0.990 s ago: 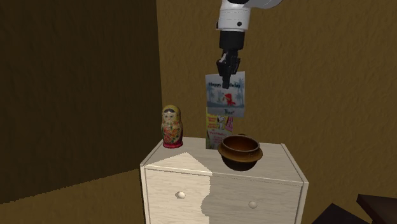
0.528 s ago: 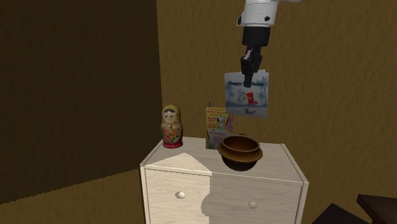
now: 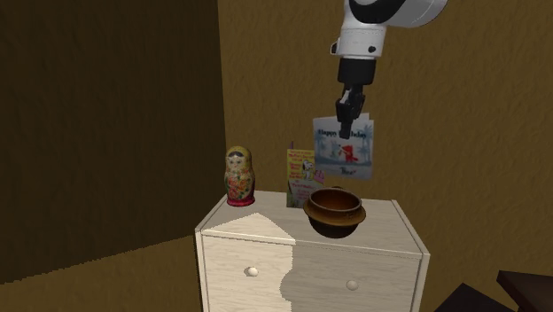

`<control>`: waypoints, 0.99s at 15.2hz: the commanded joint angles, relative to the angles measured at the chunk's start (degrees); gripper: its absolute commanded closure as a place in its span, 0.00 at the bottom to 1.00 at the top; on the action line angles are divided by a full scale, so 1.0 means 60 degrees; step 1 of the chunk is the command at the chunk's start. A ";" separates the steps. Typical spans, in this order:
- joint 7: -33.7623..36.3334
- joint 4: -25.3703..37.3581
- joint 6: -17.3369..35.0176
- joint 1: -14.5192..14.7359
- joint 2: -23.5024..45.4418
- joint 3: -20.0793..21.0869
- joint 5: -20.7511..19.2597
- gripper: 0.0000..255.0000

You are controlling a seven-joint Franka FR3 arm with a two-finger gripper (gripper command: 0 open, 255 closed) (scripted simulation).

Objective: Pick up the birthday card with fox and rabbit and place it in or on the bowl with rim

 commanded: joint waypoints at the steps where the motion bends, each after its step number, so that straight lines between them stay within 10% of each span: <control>1: 0.0026 -0.0260 0.0280 0.0006 0.0011 0.0014 -0.0001 1.00; 15: 0.0072 -0.1503 0.1684 0.0006 0.0173 0.0023 -0.0019 1.00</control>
